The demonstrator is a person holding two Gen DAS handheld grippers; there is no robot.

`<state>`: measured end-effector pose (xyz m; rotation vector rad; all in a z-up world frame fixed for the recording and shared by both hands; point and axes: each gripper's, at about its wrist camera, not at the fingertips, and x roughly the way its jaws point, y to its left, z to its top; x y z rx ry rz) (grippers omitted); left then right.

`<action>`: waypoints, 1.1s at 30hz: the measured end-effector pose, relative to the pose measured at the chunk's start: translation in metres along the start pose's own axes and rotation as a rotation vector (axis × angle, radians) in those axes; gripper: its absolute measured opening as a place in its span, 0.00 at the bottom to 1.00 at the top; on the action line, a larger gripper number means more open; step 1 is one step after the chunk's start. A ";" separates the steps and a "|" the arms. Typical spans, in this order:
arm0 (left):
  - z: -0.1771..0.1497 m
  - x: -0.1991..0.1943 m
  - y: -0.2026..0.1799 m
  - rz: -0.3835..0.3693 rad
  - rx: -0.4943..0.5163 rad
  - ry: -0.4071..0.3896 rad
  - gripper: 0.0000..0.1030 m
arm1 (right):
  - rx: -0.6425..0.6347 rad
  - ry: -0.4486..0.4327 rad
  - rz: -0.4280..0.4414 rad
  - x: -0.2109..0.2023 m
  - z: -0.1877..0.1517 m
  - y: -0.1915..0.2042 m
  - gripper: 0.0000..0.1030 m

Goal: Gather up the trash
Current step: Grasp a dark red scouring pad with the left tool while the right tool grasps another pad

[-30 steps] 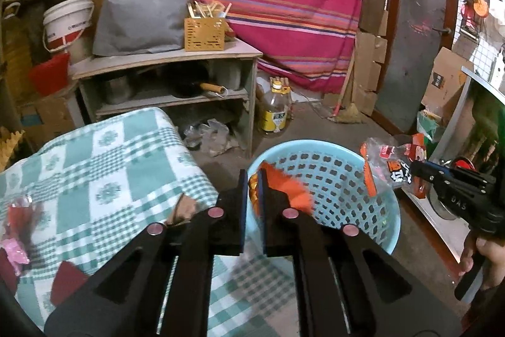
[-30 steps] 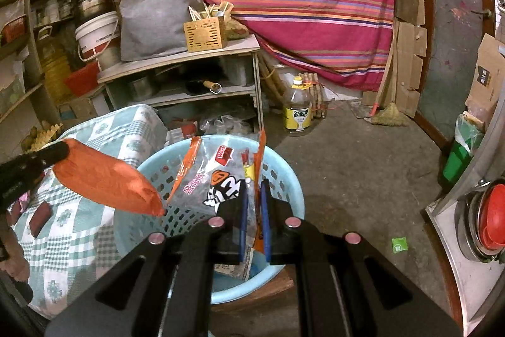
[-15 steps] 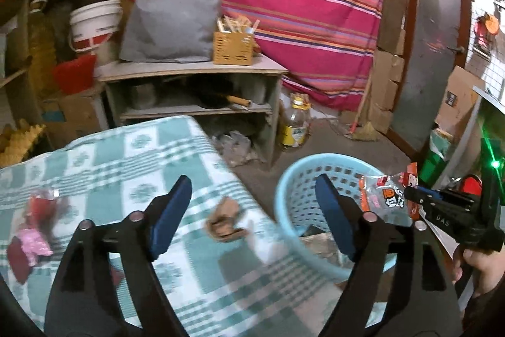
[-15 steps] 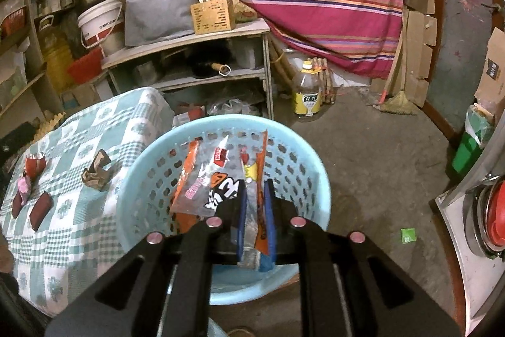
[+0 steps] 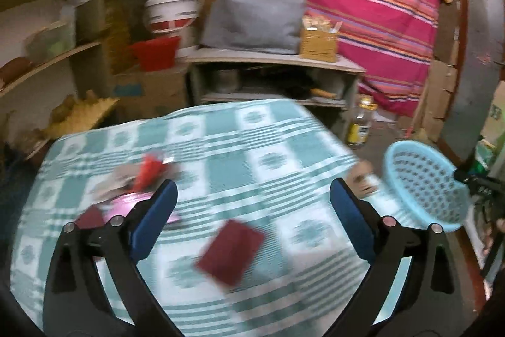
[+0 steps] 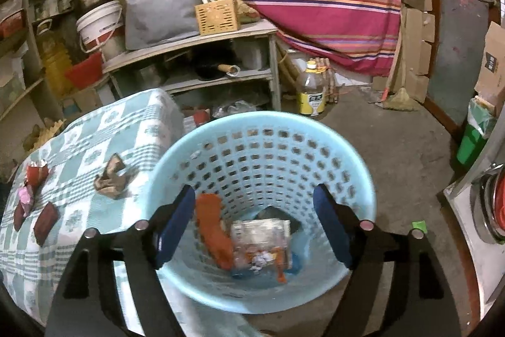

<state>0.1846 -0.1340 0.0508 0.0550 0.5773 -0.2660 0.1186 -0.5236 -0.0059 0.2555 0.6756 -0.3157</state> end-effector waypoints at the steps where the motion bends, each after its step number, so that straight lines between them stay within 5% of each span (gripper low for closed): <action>1: -0.004 0.000 0.013 0.019 -0.004 0.004 0.93 | -0.009 -0.004 0.005 0.000 -0.002 0.009 0.76; 9: -0.035 0.009 0.130 0.156 -0.087 0.062 0.93 | -0.087 -0.055 0.041 -0.005 -0.015 0.085 0.84; 15: -0.056 0.025 0.187 0.188 -0.157 0.122 0.94 | -0.134 -0.051 0.067 0.003 -0.025 0.141 0.86; 29: -0.066 0.085 0.213 0.185 -0.234 0.275 0.94 | -0.216 -0.004 0.064 0.023 -0.028 0.195 0.86; 33: -0.068 0.094 0.216 0.145 -0.250 0.310 0.87 | -0.217 0.012 0.068 0.028 -0.030 0.199 0.86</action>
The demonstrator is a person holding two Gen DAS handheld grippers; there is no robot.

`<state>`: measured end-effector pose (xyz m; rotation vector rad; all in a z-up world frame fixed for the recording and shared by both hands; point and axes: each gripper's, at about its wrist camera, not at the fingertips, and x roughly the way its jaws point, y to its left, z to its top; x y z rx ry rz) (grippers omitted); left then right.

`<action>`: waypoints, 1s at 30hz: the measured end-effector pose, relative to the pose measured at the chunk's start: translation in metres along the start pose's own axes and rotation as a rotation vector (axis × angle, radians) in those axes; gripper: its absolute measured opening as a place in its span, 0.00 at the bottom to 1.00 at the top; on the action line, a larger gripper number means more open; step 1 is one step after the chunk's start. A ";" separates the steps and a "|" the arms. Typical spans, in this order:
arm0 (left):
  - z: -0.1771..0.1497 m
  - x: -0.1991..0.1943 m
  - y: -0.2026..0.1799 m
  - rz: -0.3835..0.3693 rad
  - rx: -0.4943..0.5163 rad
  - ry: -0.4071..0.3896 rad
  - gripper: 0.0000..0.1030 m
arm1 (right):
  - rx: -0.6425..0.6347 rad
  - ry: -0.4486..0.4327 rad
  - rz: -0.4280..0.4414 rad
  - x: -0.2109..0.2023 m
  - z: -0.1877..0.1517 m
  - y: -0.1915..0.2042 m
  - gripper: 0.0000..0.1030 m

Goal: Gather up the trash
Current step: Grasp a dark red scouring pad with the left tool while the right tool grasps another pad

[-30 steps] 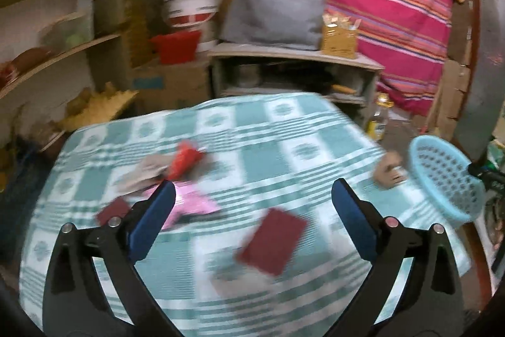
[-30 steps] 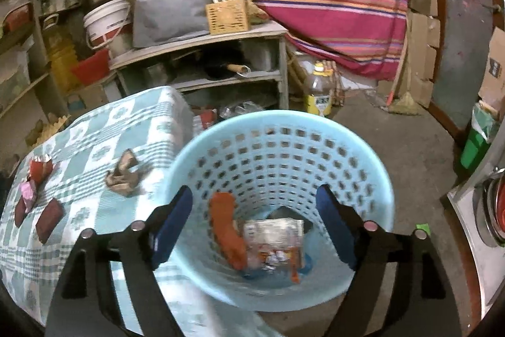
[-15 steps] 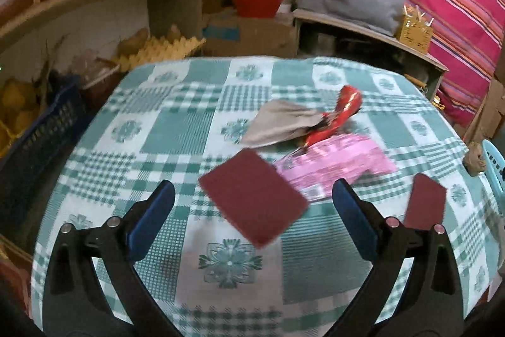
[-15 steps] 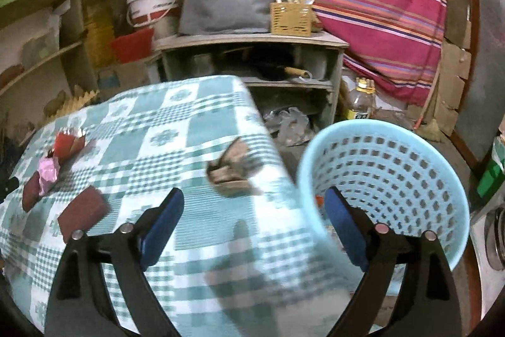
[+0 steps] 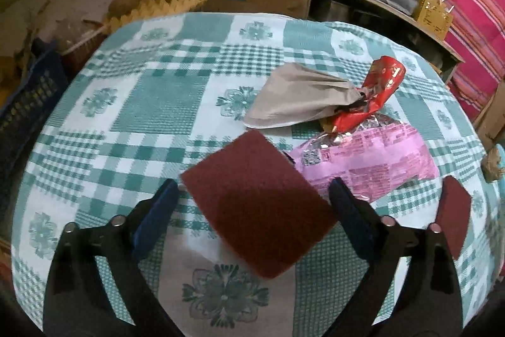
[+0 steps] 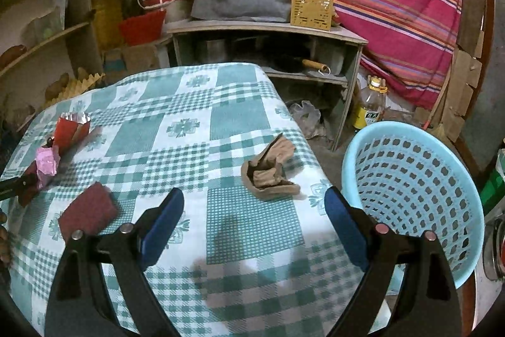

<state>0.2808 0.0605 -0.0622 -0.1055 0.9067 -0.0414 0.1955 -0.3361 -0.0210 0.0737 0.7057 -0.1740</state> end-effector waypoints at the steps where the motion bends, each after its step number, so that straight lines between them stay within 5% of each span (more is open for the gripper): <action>1: 0.000 0.001 0.000 -0.004 0.000 0.004 0.86 | -0.001 0.002 0.001 0.001 -0.001 0.002 0.86; 13: -0.009 -0.025 0.013 -0.012 0.044 -0.040 0.85 | -0.025 0.031 0.090 -0.001 -0.013 0.052 0.86; 20: -0.022 -0.053 0.031 -0.014 0.063 -0.080 0.85 | -0.067 0.066 0.166 -0.001 -0.023 0.103 0.94; 30: -0.035 -0.061 0.040 -0.036 0.096 -0.097 0.85 | -0.231 0.122 0.159 0.008 -0.038 0.166 0.95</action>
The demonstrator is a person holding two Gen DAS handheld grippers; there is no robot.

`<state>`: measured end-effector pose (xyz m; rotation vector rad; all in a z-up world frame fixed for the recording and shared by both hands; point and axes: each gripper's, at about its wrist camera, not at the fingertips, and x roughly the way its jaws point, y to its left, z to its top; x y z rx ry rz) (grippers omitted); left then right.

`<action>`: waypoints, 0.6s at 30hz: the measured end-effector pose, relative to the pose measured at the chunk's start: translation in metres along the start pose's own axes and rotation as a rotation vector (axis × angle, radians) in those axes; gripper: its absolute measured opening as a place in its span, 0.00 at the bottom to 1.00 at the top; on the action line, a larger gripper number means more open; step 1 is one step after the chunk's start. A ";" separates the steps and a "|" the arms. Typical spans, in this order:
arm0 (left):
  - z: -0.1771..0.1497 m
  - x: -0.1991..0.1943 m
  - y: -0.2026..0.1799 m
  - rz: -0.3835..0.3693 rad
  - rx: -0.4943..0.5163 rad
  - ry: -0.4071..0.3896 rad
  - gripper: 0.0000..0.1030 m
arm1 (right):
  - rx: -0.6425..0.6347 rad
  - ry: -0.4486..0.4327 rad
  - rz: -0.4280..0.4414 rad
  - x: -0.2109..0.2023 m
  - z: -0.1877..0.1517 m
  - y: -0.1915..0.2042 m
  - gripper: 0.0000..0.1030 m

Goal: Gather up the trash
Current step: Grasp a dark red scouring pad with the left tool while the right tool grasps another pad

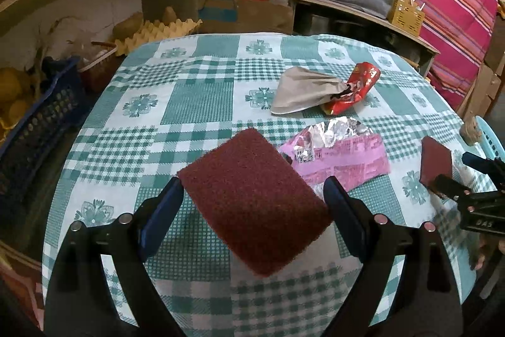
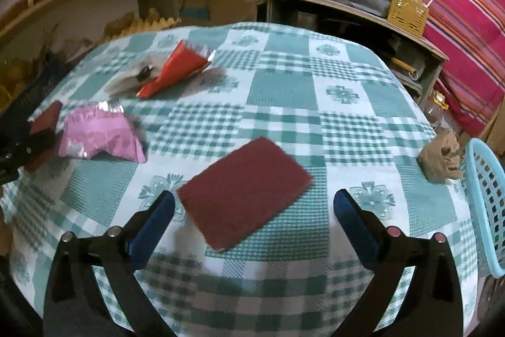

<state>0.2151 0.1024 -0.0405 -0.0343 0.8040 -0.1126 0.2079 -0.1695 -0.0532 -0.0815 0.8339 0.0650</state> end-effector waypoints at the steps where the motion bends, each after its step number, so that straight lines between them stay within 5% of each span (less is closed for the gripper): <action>1: -0.001 0.000 0.001 -0.004 -0.001 0.003 0.85 | -0.005 0.006 -0.013 0.002 0.000 0.002 0.95; 11: -0.006 0.003 0.004 -0.011 0.015 0.015 0.85 | -0.022 0.073 -0.004 0.020 0.008 0.007 0.95; 18: -0.002 -0.008 0.000 0.005 0.015 -0.012 0.85 | -0.012 0.027 0.030 0.010 0.008 -0.001 0.86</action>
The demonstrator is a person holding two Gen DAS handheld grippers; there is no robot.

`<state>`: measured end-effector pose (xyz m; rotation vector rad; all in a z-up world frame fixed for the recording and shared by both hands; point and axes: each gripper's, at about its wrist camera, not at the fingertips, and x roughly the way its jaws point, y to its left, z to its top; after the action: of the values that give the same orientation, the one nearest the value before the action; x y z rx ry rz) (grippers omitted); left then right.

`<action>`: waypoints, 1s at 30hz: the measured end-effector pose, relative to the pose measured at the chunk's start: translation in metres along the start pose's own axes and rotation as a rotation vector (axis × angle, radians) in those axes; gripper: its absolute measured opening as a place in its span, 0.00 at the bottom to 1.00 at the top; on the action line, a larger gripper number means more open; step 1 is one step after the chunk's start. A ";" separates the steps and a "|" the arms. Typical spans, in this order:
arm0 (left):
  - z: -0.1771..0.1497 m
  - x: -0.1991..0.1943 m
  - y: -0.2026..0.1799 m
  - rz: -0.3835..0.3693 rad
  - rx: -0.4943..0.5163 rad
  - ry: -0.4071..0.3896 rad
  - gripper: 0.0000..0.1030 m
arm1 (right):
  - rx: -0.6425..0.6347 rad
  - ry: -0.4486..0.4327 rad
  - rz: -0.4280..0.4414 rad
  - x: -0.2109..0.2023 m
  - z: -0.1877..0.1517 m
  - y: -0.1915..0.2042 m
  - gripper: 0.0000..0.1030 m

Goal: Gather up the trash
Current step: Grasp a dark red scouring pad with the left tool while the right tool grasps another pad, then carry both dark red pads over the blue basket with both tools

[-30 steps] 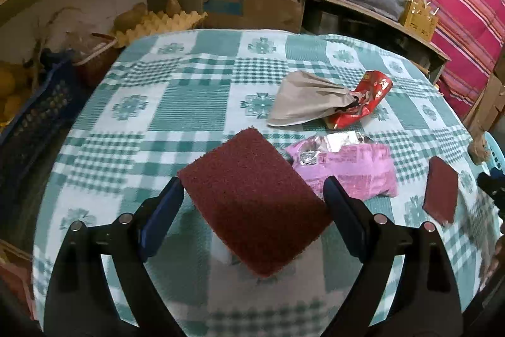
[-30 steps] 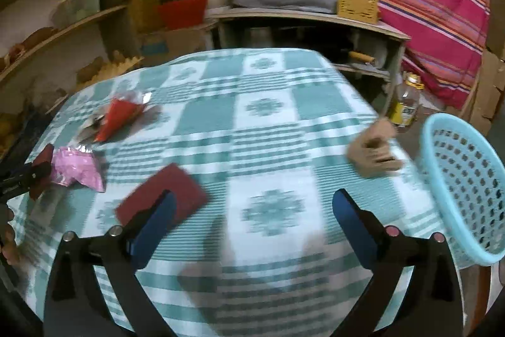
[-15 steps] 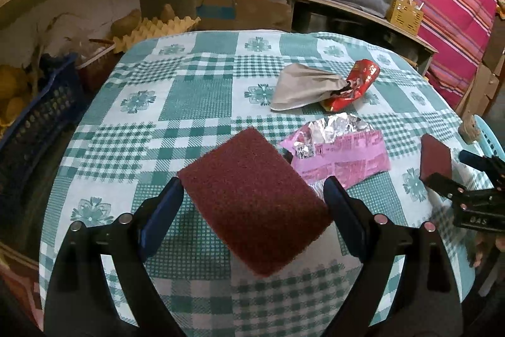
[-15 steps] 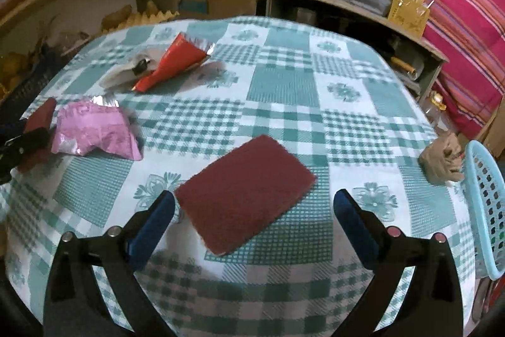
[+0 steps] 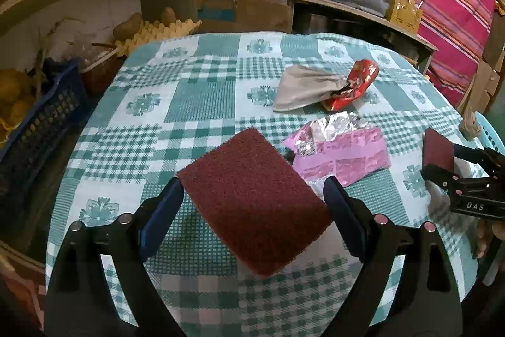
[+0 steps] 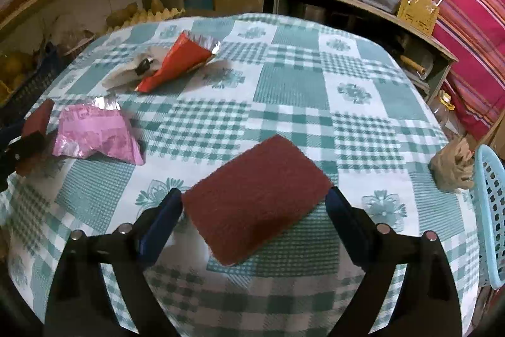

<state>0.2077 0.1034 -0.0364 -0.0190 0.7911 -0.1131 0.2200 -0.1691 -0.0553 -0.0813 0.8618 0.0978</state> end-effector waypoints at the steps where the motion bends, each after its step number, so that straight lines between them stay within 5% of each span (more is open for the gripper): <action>1: 0.001 -0.003 -0.002 0.000 0.000 -0.008 0.85 | 0.005 -0.014 0.002 -0.005 0.000 -0.004 0.86; 16: 0.033 -0.042 -0.100 -0.064 0.077 -0.110 0.85 | 0.114 -0.179 -0.027 -0.099 -0.001 -0.122 0.86; 30: 0.052 -0.044 -0.277 -0.205 0.215 -0.158 0.85 | 0.245 -0.207 -0.215 -0.155 -0.047 -0.291 0.86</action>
<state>0.1882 -0.1688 0.0479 0.0935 0.6148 -0.3862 0.1193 -0.4714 0.0413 0.0647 0.6479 -0.1982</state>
